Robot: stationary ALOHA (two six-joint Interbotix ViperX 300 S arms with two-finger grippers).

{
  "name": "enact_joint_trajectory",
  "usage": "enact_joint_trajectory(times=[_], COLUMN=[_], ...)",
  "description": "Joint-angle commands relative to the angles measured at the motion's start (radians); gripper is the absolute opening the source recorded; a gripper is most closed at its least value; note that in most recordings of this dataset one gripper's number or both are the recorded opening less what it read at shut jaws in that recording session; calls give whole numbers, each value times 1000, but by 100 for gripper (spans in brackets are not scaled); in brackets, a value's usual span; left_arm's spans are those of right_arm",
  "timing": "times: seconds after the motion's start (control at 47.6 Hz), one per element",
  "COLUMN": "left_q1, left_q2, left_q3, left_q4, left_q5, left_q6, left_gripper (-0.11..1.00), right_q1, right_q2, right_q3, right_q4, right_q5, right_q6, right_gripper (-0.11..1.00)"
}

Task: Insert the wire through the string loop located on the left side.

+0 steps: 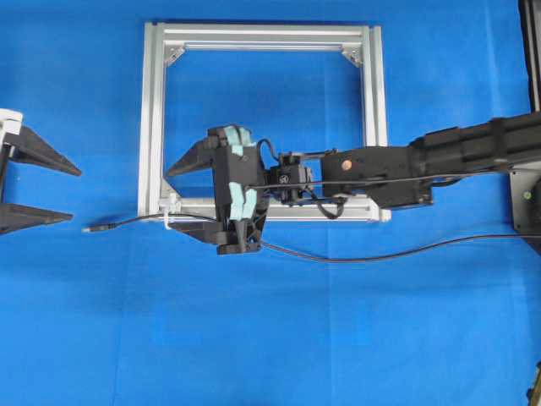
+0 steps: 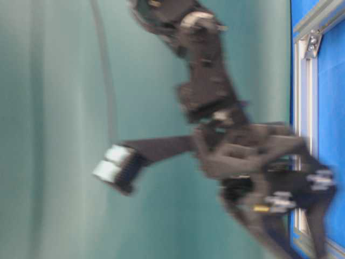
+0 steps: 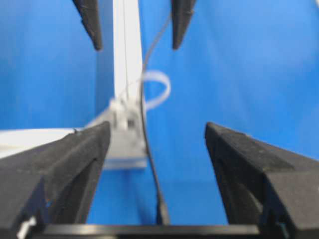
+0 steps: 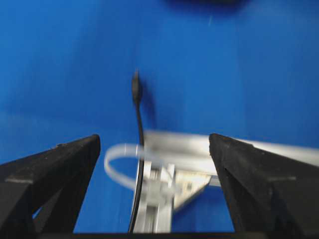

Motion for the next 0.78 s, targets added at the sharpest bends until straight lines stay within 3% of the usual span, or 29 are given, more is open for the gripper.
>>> enact_joint_trajectory(times=[0.0,0.756], left_q1=[2,3], left_q2=[-14,-25], left_q3=[-29,-31], left_q4=[5,3], left_q5=[-23,-23], left_q6=[2,2], left_gripper=[69,69], right_q1=[0,0], right_q2=[-67,-109], right_q3=[-18,-18], right_q4=[-2,3], right_q5=[9,37], right_q6=[0,3], right_gripper=[94,94])
